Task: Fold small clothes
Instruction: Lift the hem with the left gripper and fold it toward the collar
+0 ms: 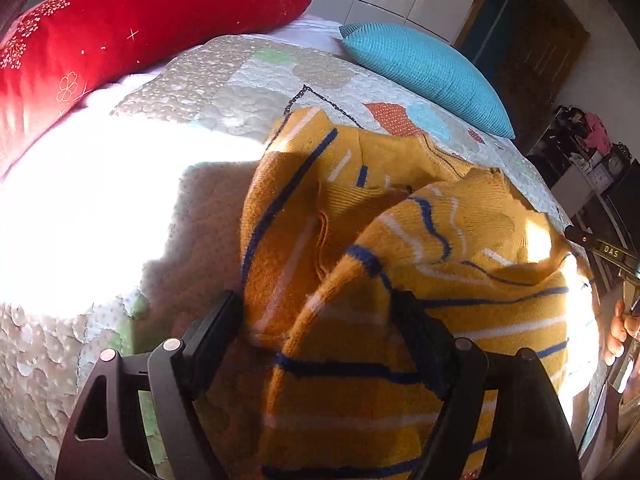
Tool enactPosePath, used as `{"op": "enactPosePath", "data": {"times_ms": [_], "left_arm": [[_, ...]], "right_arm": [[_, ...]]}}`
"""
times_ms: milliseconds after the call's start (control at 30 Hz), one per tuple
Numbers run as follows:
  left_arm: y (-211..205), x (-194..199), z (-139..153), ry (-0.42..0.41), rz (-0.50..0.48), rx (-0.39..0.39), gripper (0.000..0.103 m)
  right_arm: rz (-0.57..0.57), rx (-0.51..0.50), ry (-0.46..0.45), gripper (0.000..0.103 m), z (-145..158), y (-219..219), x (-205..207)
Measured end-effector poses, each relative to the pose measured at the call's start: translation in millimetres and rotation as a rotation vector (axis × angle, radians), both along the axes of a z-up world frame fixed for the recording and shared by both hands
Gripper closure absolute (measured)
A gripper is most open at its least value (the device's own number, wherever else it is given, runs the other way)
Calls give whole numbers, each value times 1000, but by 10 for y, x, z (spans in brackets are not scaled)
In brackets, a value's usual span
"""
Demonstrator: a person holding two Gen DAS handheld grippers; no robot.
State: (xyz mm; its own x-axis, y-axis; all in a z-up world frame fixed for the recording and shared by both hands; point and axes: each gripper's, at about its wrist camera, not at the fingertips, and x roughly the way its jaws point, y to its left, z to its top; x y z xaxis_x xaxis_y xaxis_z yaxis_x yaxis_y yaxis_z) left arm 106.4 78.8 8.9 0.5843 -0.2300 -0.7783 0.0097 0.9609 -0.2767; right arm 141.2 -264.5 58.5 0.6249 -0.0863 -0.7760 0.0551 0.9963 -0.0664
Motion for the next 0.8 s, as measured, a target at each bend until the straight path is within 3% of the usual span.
{"op": "enactPosePath", "data": {"times_ms": [67, 200, 333, 400, 600, 700, 800], "left_arm": [[-10, -29, 23, 0, -1, 6, 24], [76, -243, 112, -9, 2, -4, 24], [181, -638, 154, -55, 40, 28, 24], [245, -794, 116, -81, 55, 43, 24], [524, -899, -53, -116, 69, -142, 21], [604, -955, -69, -151, 71, -210, 21], [617, -953, -73, -158, 69, -232, 21]], "right_arm": [[-22, -82, -13, 89, 37, 22, 17], [27, 54, -156, 88, 476, 147, -307], [257, 248, -55, 88, 497, 693, -360], [349, 283, 7, 88, 362, 1057, -334], [449, 120, 160, 88, -307, 2104, 41], [432, 11, 94, 88, -387, 2426, 277], [431, -12, 90, 88, -378, 2689, 542]]}}
